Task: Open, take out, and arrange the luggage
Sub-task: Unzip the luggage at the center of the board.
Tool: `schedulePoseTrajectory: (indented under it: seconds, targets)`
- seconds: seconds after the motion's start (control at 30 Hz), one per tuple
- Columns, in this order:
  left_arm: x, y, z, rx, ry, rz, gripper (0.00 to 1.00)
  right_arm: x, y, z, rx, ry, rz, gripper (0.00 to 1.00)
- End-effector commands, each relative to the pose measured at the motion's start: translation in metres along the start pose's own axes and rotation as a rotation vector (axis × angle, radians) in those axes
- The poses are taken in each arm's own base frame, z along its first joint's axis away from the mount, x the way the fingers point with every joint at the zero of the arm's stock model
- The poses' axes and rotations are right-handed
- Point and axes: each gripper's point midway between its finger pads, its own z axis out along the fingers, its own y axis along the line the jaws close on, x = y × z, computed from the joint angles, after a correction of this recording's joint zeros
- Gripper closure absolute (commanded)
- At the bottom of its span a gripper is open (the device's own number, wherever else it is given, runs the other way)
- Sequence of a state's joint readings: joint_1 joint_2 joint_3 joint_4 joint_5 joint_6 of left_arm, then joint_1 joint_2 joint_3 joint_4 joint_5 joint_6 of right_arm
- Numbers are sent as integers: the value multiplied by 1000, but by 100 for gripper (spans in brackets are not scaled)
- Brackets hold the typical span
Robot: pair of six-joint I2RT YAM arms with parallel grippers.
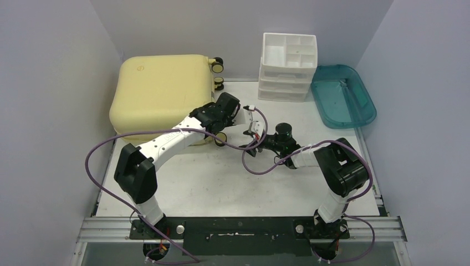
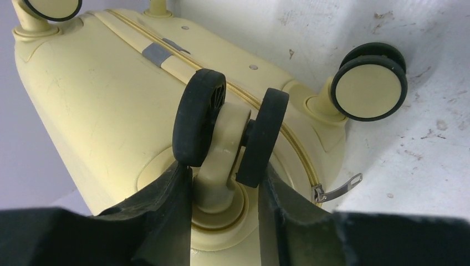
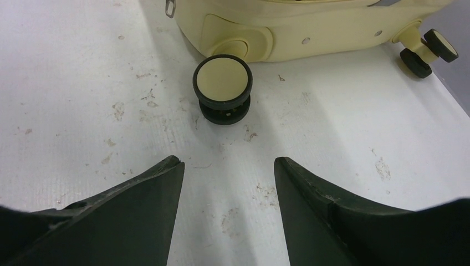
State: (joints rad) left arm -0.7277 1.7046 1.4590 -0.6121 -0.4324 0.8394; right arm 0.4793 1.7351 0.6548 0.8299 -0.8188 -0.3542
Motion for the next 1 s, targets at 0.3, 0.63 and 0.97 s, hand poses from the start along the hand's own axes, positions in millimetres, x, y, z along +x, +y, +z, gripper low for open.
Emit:
schedulePoseTrajectory:
  seconds: [0.3,0.63,0.97]
  targets:
    - [-66,47,-2,-186,-114,-289,100,-36,3,17,34,-61,-167,39]
    - [-111,41,-30,-17,-326,-473,100,-53,-14,57,309,22,-269,40]
    - [-127,41,-34,39,-366,-494,100,-54,-19,93,373,122,-229,43]
